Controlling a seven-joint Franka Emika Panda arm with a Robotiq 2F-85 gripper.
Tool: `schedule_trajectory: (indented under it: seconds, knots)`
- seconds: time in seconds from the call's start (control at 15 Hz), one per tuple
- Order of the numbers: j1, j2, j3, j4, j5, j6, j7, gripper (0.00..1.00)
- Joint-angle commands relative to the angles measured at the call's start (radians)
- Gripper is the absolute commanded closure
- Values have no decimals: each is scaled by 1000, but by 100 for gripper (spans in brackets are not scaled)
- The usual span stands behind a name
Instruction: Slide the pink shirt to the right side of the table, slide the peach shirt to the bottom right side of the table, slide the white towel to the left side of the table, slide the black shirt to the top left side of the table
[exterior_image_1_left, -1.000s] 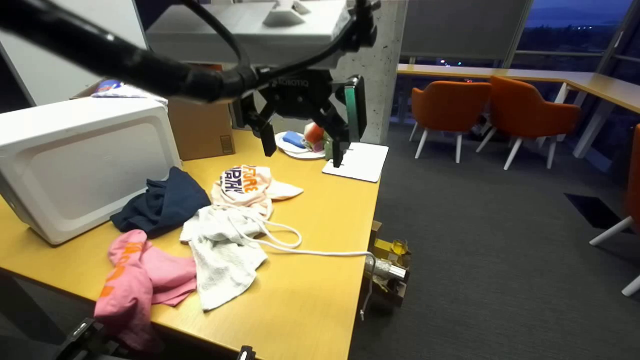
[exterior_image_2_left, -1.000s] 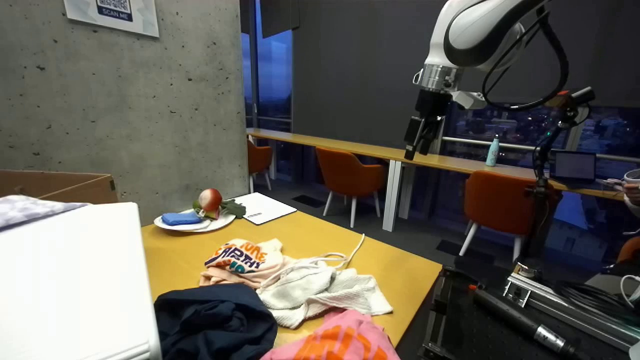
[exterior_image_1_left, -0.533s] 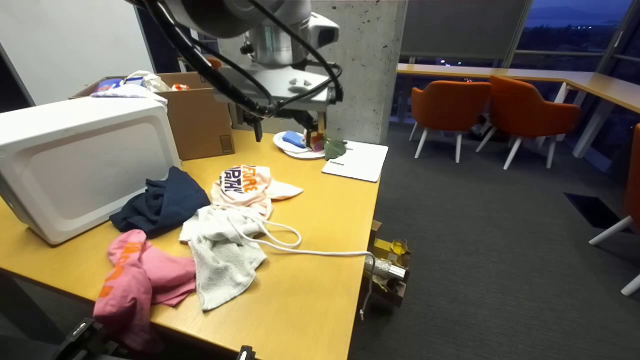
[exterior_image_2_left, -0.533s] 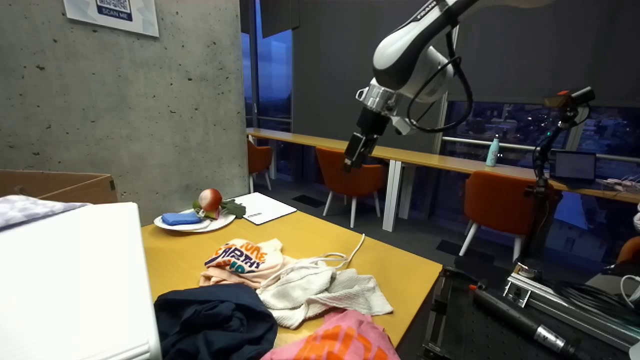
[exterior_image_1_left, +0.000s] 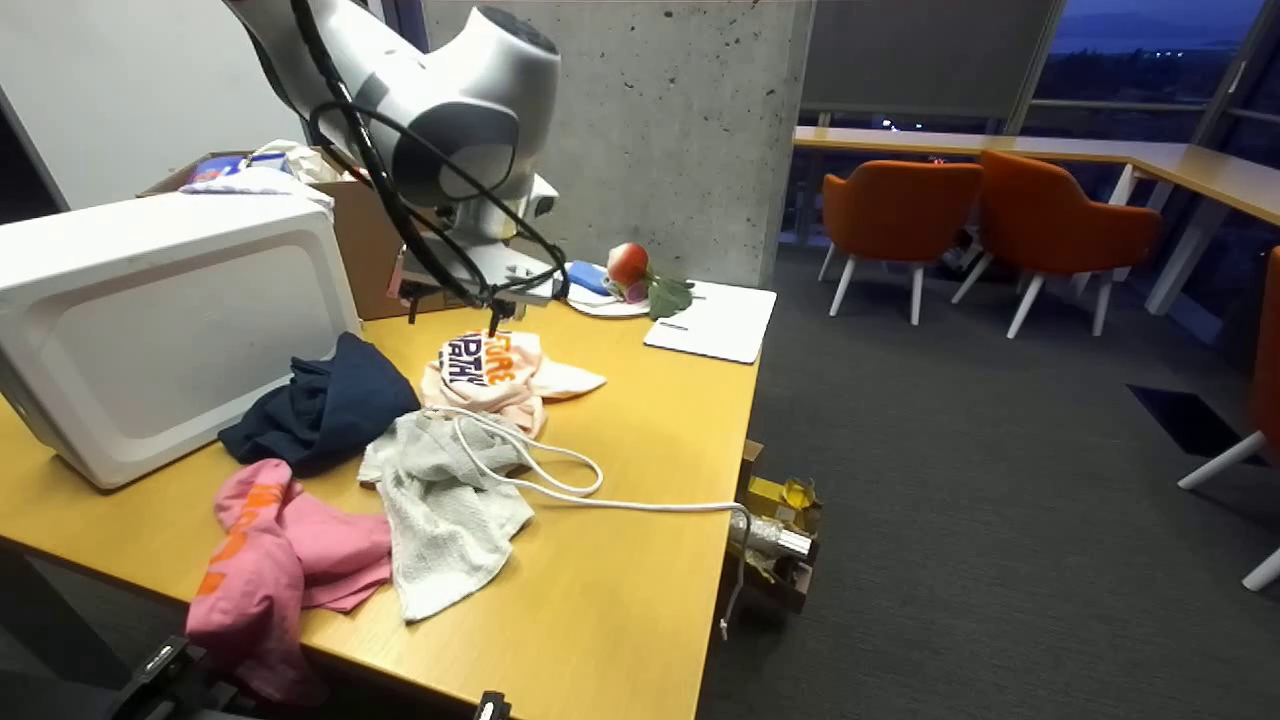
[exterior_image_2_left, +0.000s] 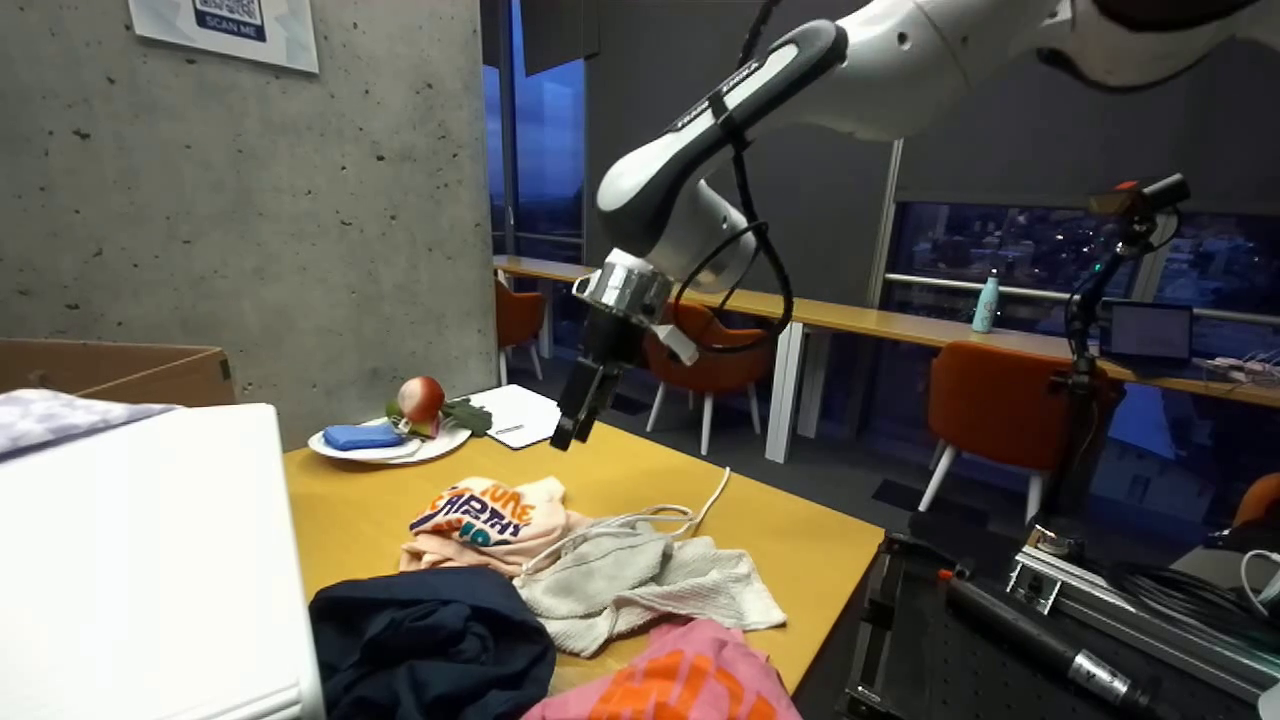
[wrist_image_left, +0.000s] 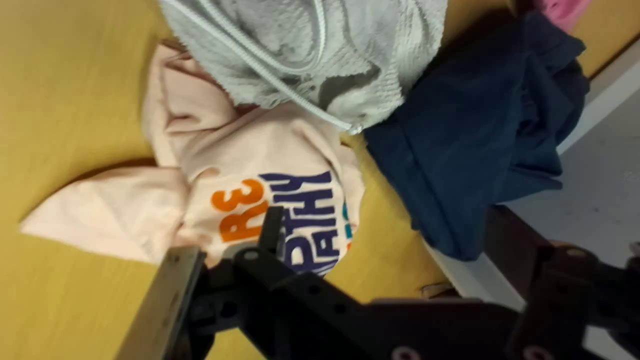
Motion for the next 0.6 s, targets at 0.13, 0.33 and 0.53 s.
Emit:
schedule_trajectory:
  seconds: [0.13, 0.33, 0.53]
  knots:
    - [80, 220, -69, 284, -234, -277, 179, 0]
    - [118, 263, -107, 407, -374, -420, 268, 0]
    - [142, 306, -95, 544, -451, -589, 262, 0]
